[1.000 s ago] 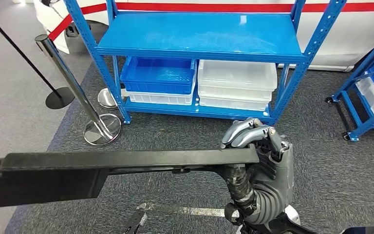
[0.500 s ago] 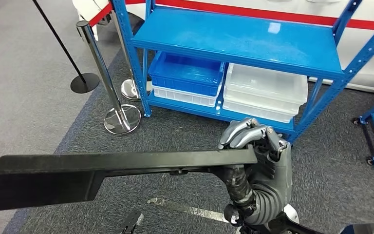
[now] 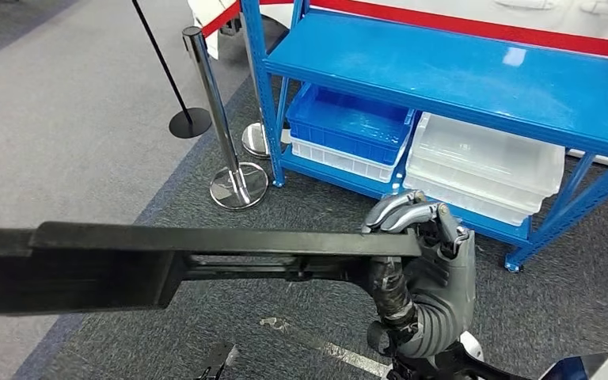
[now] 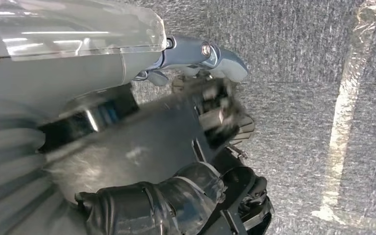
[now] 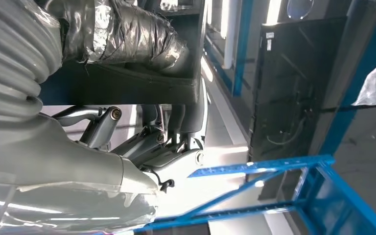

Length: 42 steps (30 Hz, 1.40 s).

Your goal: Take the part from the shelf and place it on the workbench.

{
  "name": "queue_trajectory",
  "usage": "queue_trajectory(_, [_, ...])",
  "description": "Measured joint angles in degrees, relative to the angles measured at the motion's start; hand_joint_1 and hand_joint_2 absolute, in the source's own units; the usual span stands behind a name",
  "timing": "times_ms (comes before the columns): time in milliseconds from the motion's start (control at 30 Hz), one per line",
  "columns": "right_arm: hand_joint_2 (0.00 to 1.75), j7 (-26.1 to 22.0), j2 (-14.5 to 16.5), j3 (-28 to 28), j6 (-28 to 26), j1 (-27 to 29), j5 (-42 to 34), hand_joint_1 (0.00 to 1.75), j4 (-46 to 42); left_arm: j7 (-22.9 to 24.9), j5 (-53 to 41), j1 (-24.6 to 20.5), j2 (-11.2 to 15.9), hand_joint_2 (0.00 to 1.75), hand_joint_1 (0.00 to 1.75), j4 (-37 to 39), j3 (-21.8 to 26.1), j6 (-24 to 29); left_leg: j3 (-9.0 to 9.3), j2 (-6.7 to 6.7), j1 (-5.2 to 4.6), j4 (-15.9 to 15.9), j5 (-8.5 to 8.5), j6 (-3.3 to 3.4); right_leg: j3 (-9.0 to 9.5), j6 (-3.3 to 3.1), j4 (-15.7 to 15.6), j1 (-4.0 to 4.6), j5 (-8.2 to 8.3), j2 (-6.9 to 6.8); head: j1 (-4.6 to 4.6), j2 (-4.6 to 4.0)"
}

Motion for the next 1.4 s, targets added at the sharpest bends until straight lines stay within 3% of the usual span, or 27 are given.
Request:
queue_trajectory(67, [1.75,0.4,0.0,0.0,-0.8,0.4,1.1,1.75,-0.2,0.8,-0.7,-0.6,0.0,1.75,0.0,0.0,0.0,-0.6,-3.67,1.82,0.26,6.8,-2.45,-0.41,0.06,-0.16,0.0,0.14,-0.16,-1.83,-0.22,-0.01])
queue_trajectory(100, [1.75,0.7,0.0,0.0,-1.1,0.7,1.5,1.75,-0.3,1.1,-1.0,-0.8,0.0,1.75,0.0,0.0,0.0,-0.8,-4.54,2.1,0.34,8.2,-2.45,-0.44,0.1,-0.18,0.0,0.18,-0.26,-2.68,-0.26,-0.01])
queue_trajectory(133, [1.75,0.8,0.0,0.0,-1.3,0.9,1.8,1.75,-0.4,1.4,-1.2,-1.0,0.0,1.75,0.0,0.0,0.0,-0.9,-4.23,2.28,0.38,7.5,-1.37,-0.35,0.21,-0.17,0.0,0.22,-0.37,-3.43,-0.24,-0.01])
queue_trajectory(167, [1.75,0.9,0.0,0.0,-1.5,1.0,2.1,1.75,-0.5,1.7,-1.4,-1.1,0.0,1.75,0.0,0.0,0.0,-1.0,-2.74,2.63,0.37,4.6,0.51,-0.12,0.39,-0.13,0.0,0.26,-0.51,-4.1,-0.26,0.0])
queue_trajectory(233, [1.75,1.0,0.0,0.0,-1.8,1.1,2.5,1.75,-1.0,2.1,-2.0,-1.6,0.1,1.75,0.0,0.0,0.0,-1.2,1.27,4.81,-0.2,-3.2,3.59,0.67,0.87,0.08,-0.1,0.42,-0.79,-5.31,-0.23,-0.01])
queue_trajectory(300, [1.75,1.2,0.0,0.0,-2.5,1.5,3.0,1.75,-1.4,2.7,-2.8,-2.4,0.1,1.75,0.0,0.0,0.0,-1.4,3.18,6.25,-0.93,-7.1,4.21,1.46,1.22,0.57,-0.4,0.58,-0.98,-6.39,-0.21,-0.01])
queue_trajectory(400, [1.75,1.5,-0.1,0.0,-3.4,2.2,3.9,1.75,-2.2,3.8,-3.9,-3.1,0.2,1.75,0.0,0.0,0.0,-1.8,3.82,4.61,-0.81,-8.2,4.46,2.26,2.13,1.58,-1.2,0.71,-1.17,-7.3,-0.17,0.01])
queue_trajectory(467, [1.75,2.0,-0.1,0.0,-4.2,2.7,5.5,1.75,-2.9,4.4,-4.8,-3.9,0.3,1.75,0.0,0.0,-0.1,-2.4,4.8,3.38,-0.35,-9.3,4.93,2.89,1.38,1.96,1.3,0.68,-2.77,-4.47,0.11,0.01])
queue_trajectory(533, [1.75,2.6,-0.2,0.0,-4.9,3.3,7.6,1.75,-3.3,4.8,-5.6,-5.0,0.2,1.75,0.0,0.0,-0.2,-3.1,5.01,2.0,-0.28,-9.6,5.1,3.38,-2.04,1.9,7.9,0.71,-5.8,-1.35,0.43,0.01])
queue_trajectory(600, [1.75,3.3,-0.3,0.0,-5.3,3.9,9.0,1.75,-3.4,5.0,-6.0,-5.7,0.1,1.75,0.0,0.0,-0.4,-3.6,4.99,0.43,-0.34,-9.4,4.99,3.55,-5.42,1.84,13.2,0.88,-6.89,-0.74,0.51,0.0])
queue_trajectory(633, [1.75,3.6,-0.4,0.0,-5.4,4.1,9.3,1.75,-3.4,5.0,-6.1,-5.9,0.1,1.75,0.0,0.0,-0.5,-3.7,4.98,-0.36,-0.36,-9.2,4.86,3.52,-5.88,1.82,13.0,0.92,-5.83,-0.66,0.51,0.0])
queue_trajectory(667, [1.75,3.7,-0.5,0.0,-5.4,4.2,9.5,1.75,-3.5,5.1,-6.1,-5.9,0.1,1.75,0.0,0.0,-0.6,-3.7,4.98,-1.17,-0.34,-8.9,4.69,3.41,-5.23,1.79,10.8,0.88,-3.85,-0.51,0.51,-0.01])
queue_trajectory(733, [1.75,3.9,-0.6,0.0,-5.5,4.3,9.6,1.75,-3.6,5.1,-6.1,-6.0,0.1,1.75,0.0,0.0,-0.8,-3.7,4.73,-2.59,-0.31,-8.0,4.12,2.95,-2.46,1.79,3.6,0.64,-0.11,1.29,0.55,-0.01])
queue_trajectory(800, [1.75,4.0,-0.6,0.0,-5.5,4.4,10.2,1.75,-3.8,5.1,-6.3,-6.2,0.1,1.75,0.0,0.0,-0.8,-3.8,4.1,-3.74,-0.28,-7.1,3.71,2.31,-0.87,1.7,-0.1,0.51,0.92,2.88,0.56,0.0])
queue_trajectory(867, [1.75,4.6,-0.6,0.0,-5.6,4.5,11.5,1.75,-4.0,5.2,-6.8,-6.3,0.1,1.75,0.0,0.0,-0.9,-4.2,3.54,-4.68,-0.14,-7.0,3.73,1.75,-0.7,1.25,-0.3,0.6,0.84,2.37,0.56,0.0])
queue_trajectory(900, [1.75,4.9,-0.7,0.0,-5.6,4.5,12.1,1.75,-4.1,5.3,-7.1,-6.3,0.2,1.75,0.0,0.0,-1.0,-4.5,3.41,-4.48,-0.11,-6.9,3.68,1.53,-0.58,0.96,-0.5,0.57,0.93,1.85,0.56,-0.01])
queue_trajectory(967, [1.75,5.5,-0.7,0.0,-5.6,4.7,12.7,1.75,-4.2,5.6,-7.7,-6.5,0.3,1.75,0.0,0.0,-1.3,-4.9,2.31,-2.0,-0.22,-4.7,2.48,0.92,-0.16,0.39,-0.9,0.31,0.97,0.56,0.12,0.0])
queue_trajectory(1033, [1.75,5.8,-0.7,0.0,-5.6,5.1,12.8,1.75,-4.3,5.8,-8.2,-6.8,0.3,1.75,0.0,0.0,-1.6,-5.3,-0.77,1.07,-0.06,1.3,-0.23,0.23,0.1,0.01,-1.0,0.33,0.82,-0.9,-0.33,0.0])
queue_trajectory(1067, [1.75,5.8,-0.7,0.0,-5.6,5.2,12.8,1.75,-4.4,5.9,-8.3,-6.9,0.3,1.75,0.0,0.0,-1.7,-5.4,-2.66,1.67,0.17,4.7,-1.49,-0.04,0.15,-0.12,-1.0,0.36,0.73,-1.66,-0.36,0.0])
queue_trajectory(1133, [1.75,5.9,-0.7,0.0,-5.6,5.5,12.8,1.75,-4.4,6.0,-8.5,-6.9,0.3,1.75,0.0,0.0,-2.0,-5.6,-4.87,2.09,0.48,8.2,-1.9,-0.32,0.25,-0.13,-1.0,0.36,0.5,-3.06,-0.41,-0.01])
queue_trajectory(1200, [1.75,5.9,-0.7,0.0,-5.5,5.6,12.8,1.75,-4.4,6.1,-8.7,-6.9,0.4,1.75,0.0,0.0,-2.4,-5.6,-2.74,2.72,0.6,3.7,1.54,-0.25,0.68,0.06,-1.0,0.31,0.14,-4.43,-0.41,-0.01])
queue_trajectory(1267, [1.75,5.9,-0.7,0.0,-5.4,5.7,12.8,1.75,-4.4,6.2,-9.0,-7.1,0.4,1.75,0.0,0.0,-2.7,-5.6,1.3,5.09,0.08,-4.0,4.63,0.31,1.35,0.53,-1.1,0.48,-0.34,-5.76,-0.4,-0.01])
queue_trajectory(1333, [1.75,5.9,-0.7,0.0,-5.3,5.7,12.7,1.75,-4.4,6.4,-9.1,-7.4,0.5,1.75,0.0,0.0,-2.9,-5.6,2.89,6.55,-0.61,-7.3,4.93,1.13,1.83,1.14,-1.4,0.78,-0.63,-6.96,-0.34,-0.01])
queue_trajectory(1400, [1.75,5.9,-0.7,0.0,-5.1,5.7,12.7,1.75,-4.4,6.4,-9.1,-7.5,0.5,1.75,0.0,0.0,-2.9,-5.6,2.86,5.36,-0.79,-7.6,4.87,1.78,2.35,1.78,-1.9,0.98,-0.79,-8.24,-0.31,-0.01])
